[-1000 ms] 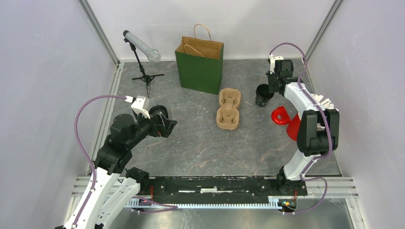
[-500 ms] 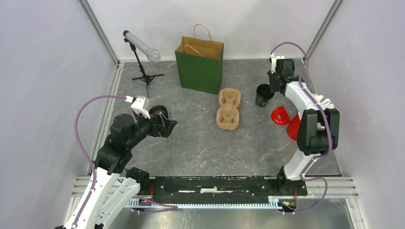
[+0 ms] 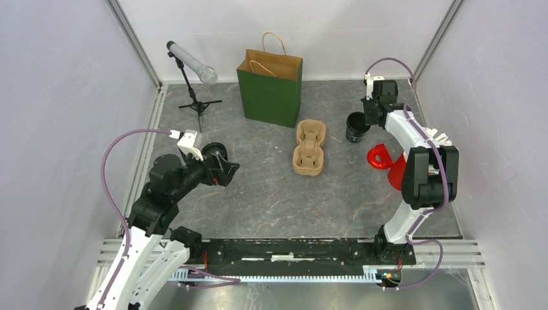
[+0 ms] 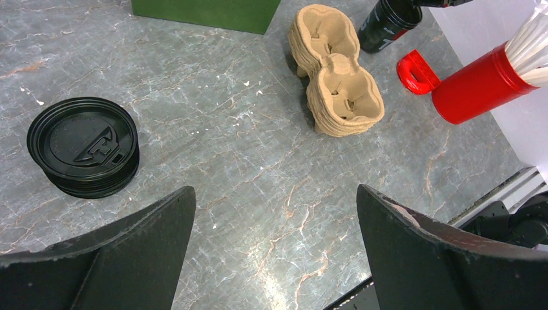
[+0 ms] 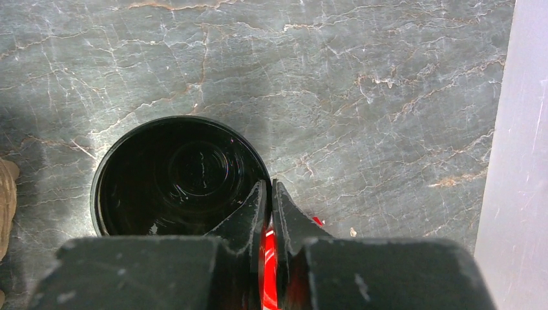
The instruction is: Pack the takeout coffee
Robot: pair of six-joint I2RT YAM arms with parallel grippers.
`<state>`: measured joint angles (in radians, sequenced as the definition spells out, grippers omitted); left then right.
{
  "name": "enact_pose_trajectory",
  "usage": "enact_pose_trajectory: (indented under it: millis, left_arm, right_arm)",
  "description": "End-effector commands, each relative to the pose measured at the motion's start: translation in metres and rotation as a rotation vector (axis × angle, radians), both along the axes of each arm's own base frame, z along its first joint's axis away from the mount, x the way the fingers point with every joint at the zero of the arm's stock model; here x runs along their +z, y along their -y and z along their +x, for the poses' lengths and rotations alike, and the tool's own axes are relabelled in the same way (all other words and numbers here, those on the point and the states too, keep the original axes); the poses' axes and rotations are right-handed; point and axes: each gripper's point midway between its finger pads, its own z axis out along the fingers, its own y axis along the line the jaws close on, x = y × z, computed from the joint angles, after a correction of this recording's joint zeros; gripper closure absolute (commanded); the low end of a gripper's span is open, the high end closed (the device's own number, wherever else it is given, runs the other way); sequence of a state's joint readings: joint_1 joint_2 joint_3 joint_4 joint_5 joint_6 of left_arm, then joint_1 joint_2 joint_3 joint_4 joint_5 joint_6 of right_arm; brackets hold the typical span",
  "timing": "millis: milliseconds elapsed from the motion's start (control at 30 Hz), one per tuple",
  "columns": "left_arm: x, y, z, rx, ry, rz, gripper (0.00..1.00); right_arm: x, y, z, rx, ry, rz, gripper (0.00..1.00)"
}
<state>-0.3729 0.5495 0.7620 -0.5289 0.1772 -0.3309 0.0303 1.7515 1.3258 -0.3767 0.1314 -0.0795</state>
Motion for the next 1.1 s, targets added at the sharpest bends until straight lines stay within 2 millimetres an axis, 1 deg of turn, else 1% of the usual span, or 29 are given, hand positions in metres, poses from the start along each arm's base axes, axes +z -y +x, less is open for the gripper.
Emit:
enact_pose_trajectory:
  millis: [0,133,300,467,500,567,600,633,733,867,900,933,1067]
  left_arm:
    - [0.006,0.002,0.003,-0.013,0.033,0.000,0.00]
    - [0.005,0.003,0.003,-0.015,0.030,-0.001,0.00]
    - [0.005,0.003,0.003,-0.015,0.029,0.000,0.00]
    - [0.005,0.003,0.003,-0.015,0.028,0.000,0.00]
    - [0.005,0.003,0.003,-0.014,0.027,0.001,0.00]
    - [0.004,0.003,0.003,-0.016,0.026,0.000,0.00]
    - [0.004,0.003,0.003,-0.017,0.025,0.000,0.00]
    - [0.005,0.003,0.003,-0.015,0.026,0.000,0.00]
    - [0.005,0.003,0.003,-0.015,0.027,0.000,0.00]
    - [0.004,0.003,0.003,-0.014,0.024,-0.001,0.00]
    - [0.005,0.003,0.003,-0.016,0.026,-0.002,0.00]
    - [0.005,0.003,0.003,-0.016,0.026,-0.002,0.00]
    - [0.004,0.003,0.003,-0.016,0.024,-0.002,0.00]
  right_arm:
    - [0.035,-0.001,0.014,0.014,0.096,0.015,0.92]
    - [0.045,-0.002,0.015,0.011,0.126,0.024,0.91]
    - [0.045,-0.005,0.015,0.015,0.128,0.036,0.89]
    - [0.051,-0.006,0.016,0.018,0.147,0.042,0.92]
    - [0.051,-0.005,0.017,0.014,0.153,0.042,0.91]
    - [0.052,-0.004,0.018,0.005,0.158,0.042,0.85]
    - [0.051,-0.004,0.018,0.003,0.155,0.040,0.85]
    - [0.050,-0.004,0.018,0.005,0.155,0.042,0.85]
    - [0.048,-0.007,0.019,0.019,0.150,0.050,0.93]
    - [0.049,-0.006,0.019,0.016,0.153,0.046,0.93]
    - [0.049,-0.006,0.019,0.018,0.152,0.046,0.99]
    - [0.050,-0.006,0.019,0.020,0.153,0.046,1.00]
    - [0.058,-0.009,0.020,0.019,0.176,0.069,1.00]
